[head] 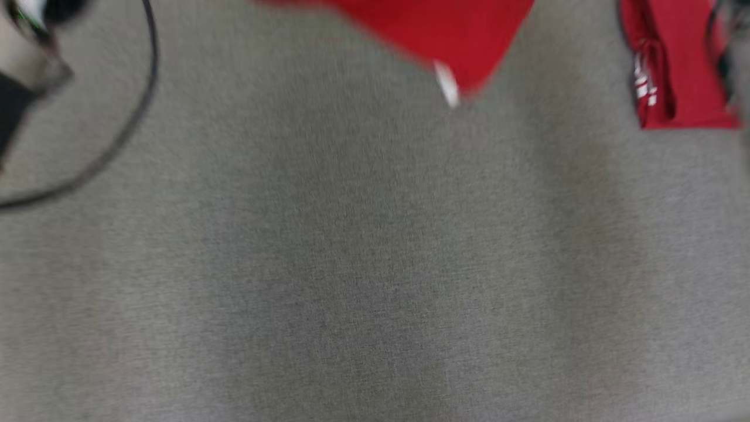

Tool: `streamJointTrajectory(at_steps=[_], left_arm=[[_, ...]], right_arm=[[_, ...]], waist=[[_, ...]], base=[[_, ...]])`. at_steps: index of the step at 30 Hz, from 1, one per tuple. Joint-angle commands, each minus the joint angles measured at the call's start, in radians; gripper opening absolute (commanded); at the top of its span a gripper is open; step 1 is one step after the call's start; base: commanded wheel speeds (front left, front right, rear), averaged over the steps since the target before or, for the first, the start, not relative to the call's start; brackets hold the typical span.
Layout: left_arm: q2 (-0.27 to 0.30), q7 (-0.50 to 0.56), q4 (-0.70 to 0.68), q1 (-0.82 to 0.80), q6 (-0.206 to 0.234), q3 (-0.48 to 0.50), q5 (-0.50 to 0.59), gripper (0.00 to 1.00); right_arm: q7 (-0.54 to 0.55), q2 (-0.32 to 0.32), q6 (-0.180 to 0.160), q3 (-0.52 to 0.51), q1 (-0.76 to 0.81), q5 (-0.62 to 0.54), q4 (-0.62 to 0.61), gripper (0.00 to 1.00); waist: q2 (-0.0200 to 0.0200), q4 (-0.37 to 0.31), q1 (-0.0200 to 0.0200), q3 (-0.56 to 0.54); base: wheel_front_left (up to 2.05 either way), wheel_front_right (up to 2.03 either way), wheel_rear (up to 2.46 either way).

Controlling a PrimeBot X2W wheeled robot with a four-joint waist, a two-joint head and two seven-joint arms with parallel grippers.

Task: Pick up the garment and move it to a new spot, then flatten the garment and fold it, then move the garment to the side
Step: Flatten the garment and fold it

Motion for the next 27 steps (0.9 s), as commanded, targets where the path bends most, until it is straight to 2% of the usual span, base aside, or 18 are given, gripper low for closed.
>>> streamJointTrajectory(at_steps=[1,6,15,21,27], left_arm=[[-0.001,-0.001,0.013,-0.031,0.002,-0.005,-0.009,0.00],[-0.021,-0.026,0.106,-0.214,0.002,-0.012,-0.062,0.00],[-0.027,-0.068,0.254,-0.400,0.002,-0.115,-0.112,0.00],[-0.037,-0.113,0.309,-0.426,0.002,-0.172,-0.159,0.00],[-0.024,-0.168,0.323,-0.381,0.002,-0.205,-0.221,0.00]], right_arm=[[0.005,-0.005,-0.003,-0.004,-0.033,0.009,0.011,0.00],[0.042,-0.015,-0.003,-0.032,-0.238,0.023,0.112,0.00],[0.021,0.004,-0.003,0.000,-0.452,-0.019,0.291,0.00],[-0.022,0.027,-0.003,0.035,-0.489,-0.022,0.358,0.00],[-0.052,0.024,-0.003,0.086,-0.430,0.016,0.357,0.00]], waist=[[-0.0002,-0.020,-0.0003,0.132],[-0.0002,-0.012,-0.0003,0.199],[-0.0002,-0.015,-0.0003,0.271],[-0.0002,-0.013,-0.0003,0.297],[-0.0002,-0.006,-0.0003,0.305]], base=[[0.00,0.00,0.00],[0.00,0.00,0.00],[0.00,0.00,0.00],[0.00,0.00,0.00],[0.00,0.00,0.00]])
